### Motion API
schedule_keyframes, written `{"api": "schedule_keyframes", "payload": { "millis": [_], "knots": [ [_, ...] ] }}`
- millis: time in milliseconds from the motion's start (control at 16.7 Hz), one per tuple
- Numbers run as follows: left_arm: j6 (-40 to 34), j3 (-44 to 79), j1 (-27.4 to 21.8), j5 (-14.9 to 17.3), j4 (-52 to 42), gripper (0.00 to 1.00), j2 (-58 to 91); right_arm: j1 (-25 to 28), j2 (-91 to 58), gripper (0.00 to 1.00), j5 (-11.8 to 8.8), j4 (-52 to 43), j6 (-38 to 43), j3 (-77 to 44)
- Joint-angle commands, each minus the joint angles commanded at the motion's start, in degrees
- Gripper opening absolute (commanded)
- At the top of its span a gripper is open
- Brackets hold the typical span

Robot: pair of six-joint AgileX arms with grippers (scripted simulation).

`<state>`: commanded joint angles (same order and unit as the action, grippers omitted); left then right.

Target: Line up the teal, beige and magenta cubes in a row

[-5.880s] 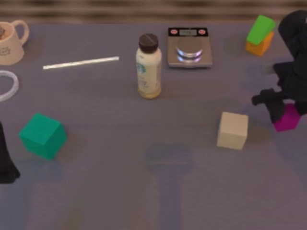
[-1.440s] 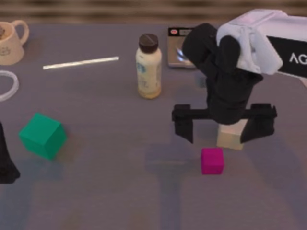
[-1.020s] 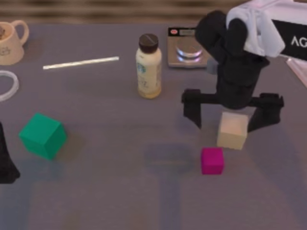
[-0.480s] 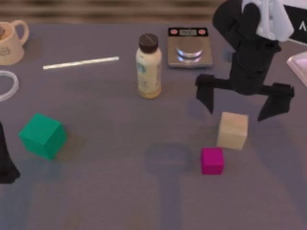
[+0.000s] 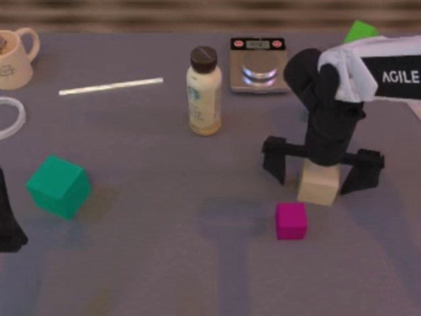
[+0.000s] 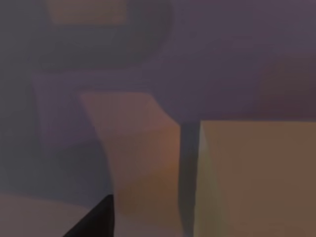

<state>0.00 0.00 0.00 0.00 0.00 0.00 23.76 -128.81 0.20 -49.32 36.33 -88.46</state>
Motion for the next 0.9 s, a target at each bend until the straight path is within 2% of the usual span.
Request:
{"api": "schedule_keyframes", "payload": {
  "millis": [300,900],
  "knots": [
    [0.0,0.0,0.0,0.0,0.0,1.0,0.0,0.0,-0.8,1.0,0.0,1.3,0.0,0.9],
    [0.0,0.0,0.0,0.0,0.0,1.0,0.0,0.0,-0.8,0.25,0.0,1.3,0.0,0.9]
  ]
}}
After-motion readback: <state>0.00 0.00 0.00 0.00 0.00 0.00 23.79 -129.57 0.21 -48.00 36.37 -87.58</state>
